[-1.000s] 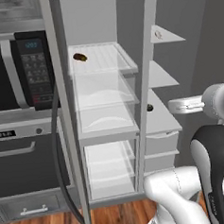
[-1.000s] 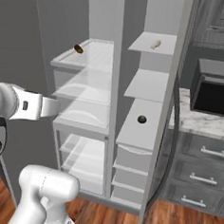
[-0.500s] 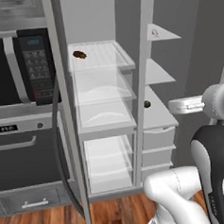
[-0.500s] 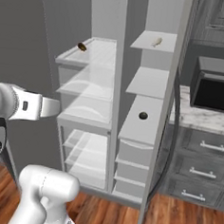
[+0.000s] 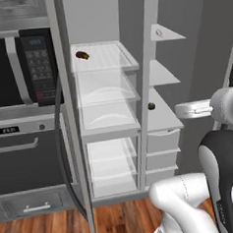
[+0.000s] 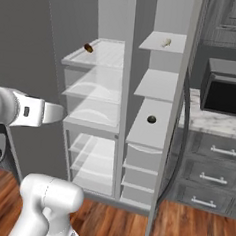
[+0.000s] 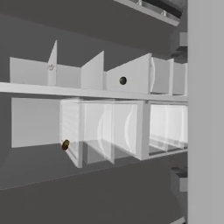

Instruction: There's a fish in the fridge that needs to be moved to the freezer for freezing. Pick up the fish from the fridge, place it on any shelf in the freezer, and close the fridge and freezer doors when done.

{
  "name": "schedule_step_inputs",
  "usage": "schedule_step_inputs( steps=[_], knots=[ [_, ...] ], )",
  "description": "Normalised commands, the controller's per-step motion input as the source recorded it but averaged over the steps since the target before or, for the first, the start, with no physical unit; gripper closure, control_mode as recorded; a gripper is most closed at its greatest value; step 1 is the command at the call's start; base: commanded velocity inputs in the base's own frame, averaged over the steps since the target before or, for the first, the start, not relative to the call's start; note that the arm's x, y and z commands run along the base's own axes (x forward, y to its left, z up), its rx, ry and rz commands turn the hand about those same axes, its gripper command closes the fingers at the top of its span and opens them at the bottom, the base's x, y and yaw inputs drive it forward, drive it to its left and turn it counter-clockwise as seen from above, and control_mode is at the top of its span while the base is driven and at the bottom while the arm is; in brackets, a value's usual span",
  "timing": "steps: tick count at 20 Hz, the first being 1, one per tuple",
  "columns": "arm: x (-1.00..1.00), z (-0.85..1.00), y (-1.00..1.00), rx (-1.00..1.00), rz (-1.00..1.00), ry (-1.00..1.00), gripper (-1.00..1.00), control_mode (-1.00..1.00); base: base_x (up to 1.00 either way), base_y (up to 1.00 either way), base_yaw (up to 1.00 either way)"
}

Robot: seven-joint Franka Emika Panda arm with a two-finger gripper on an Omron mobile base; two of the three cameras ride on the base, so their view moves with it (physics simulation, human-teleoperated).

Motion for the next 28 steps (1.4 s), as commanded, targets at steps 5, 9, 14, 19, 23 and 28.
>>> schedule_step_inputs(
  steps=[5,9,14,19,23,28],
  knots=[
    [-0.21,0.01,0.05,0.00,0.00,-0.05,-1.00,-1.00,-0.04,0.00,0.00],
    [-0.39,0.00,0.33,0.00,0.00,-0.08,-1.00,-1.00,0.00,0.00,0.00],
    [-0.54,0.00,0.52,0.00,0.00,-0.07,-1.00,-1.00,0.00,0.00,0.00],
    [-0.56,0.00,0.78,0.00,0.00,-0.14,-1.00,-1.00,0.00,0.00,0.00],
    [-0.01,-0.14,1.00,0.00,-0.01,-0.26,-1.00,-1.00,0.00,0.00,0.00],
    [0.51,-0.37,0.91,0.00,-0.04,-0.07,-1.00,-1.00,0.00,0.00,0.00]
  ],
)
